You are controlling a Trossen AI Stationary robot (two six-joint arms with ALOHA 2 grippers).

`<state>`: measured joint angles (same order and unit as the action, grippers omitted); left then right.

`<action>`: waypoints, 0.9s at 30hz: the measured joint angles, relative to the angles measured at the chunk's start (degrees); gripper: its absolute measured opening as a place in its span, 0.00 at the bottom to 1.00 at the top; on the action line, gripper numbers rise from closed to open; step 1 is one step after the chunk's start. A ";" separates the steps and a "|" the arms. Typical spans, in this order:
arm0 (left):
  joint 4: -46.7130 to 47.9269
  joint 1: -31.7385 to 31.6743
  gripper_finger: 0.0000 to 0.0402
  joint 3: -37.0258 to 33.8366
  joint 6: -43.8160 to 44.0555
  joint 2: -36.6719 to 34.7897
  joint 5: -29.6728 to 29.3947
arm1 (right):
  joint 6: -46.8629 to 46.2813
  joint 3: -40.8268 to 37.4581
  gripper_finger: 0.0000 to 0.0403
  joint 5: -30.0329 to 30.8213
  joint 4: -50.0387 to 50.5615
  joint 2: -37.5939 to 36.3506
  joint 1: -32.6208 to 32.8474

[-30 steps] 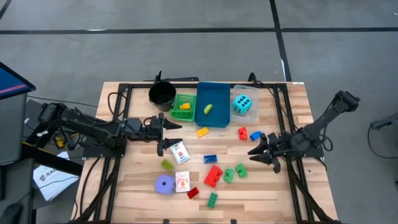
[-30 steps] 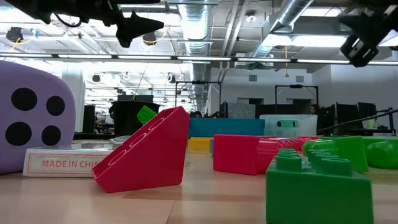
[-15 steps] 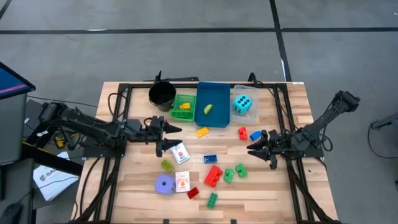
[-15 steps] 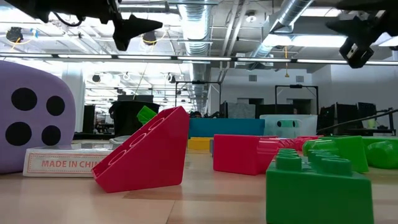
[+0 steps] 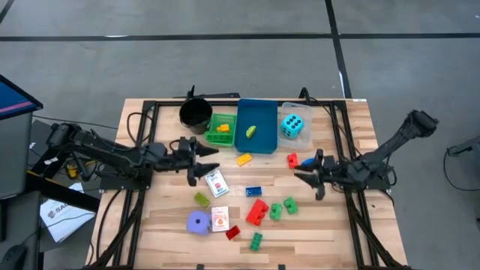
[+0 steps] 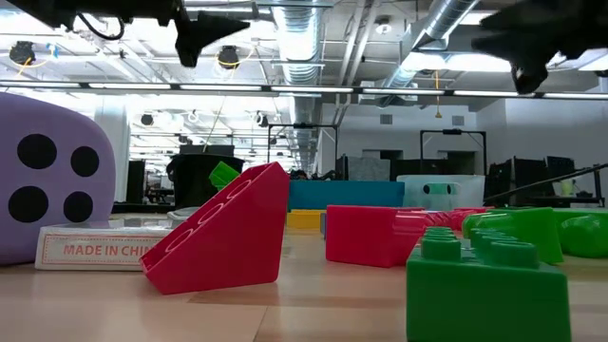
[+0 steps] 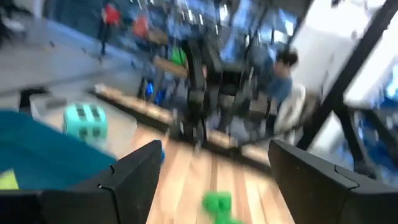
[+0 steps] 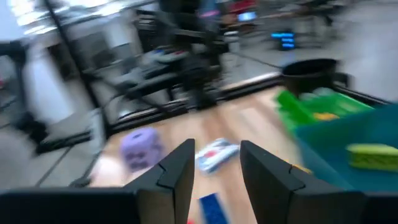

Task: Pick & Place Toys
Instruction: Put the small stud yellow game piece into the blue bin

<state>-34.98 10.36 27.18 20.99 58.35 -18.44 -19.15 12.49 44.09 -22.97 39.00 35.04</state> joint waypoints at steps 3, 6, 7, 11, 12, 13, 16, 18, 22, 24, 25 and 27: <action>-3.77 -0.58 0.72 0.04 -0.06 0.00 -4.11 | -8.28 0.02 0.31 4.54 -0.13 1.13 -2.73; -8.41 -1.62 0.72 0.04 0.93 -0.05 -10.93 | -17.24 0.02 0.31 5.55 -1.80 1.84 -5.97; -9.16 -1.95 0.72 0.04 2.65 -0.05 -13.35 | -20.25 0.02 0.31 5.52 -2.69 1.98 -6.96; -13.81 -3.33 0.72 0.04 9.68 0.00 -21.15 | -28.96 0.02 0.31 5.52 -6.63 1.97 -10.27; -15.21 -3.70 0.72 0.04 10.79 0.00 -21.55 | -29.09 0.02 0.31 5.51 -7.70 1.94 -10.94; -16.66 -4.06 0.72 0.04 11.02 0.00 -21.63 | -28.28 0.02 0.31 5.49 -8.95 1.87 -11.55; -18.57 -5.23 0.72 0.04 10.79 -0.02 -20.52 | -24.19 0.04 0.31 5.40 -11.49 1.88 -13.37; -18.94 -5.89 0.72 0.04 11.07 -0.02 -20.56 | -23.12 0.04 0.31 5.36 -13.25 1.88 -14.58; -19.19 -7.28 0.72 0.04 11.07 0.00 -20.56 | -23.04 0.04 0.31 5.43 -16.64 1.87 -16.84; -19.36 -8.40 0.72 0.04 11.02 0.00 -20.54 | -23.28 0.04 0.31 5.48 -17.96 1.87 -18.06; -19.45 -8.80 0.72 0.04 11.02 0.00 -20.46 | -24.07 0.04 0.31 5.54 -18.22 1.88 -18.71; -19.25 -9.66 0.72 0.04 10.47 -0.02 -18.12 | -26.49 0.04 0.31 5.59 -18.28 1.90 -19.90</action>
<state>-54.23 0.70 27.22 31.46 58.33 -36.57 -45.64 12.53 49.68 -41.25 40.89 15.14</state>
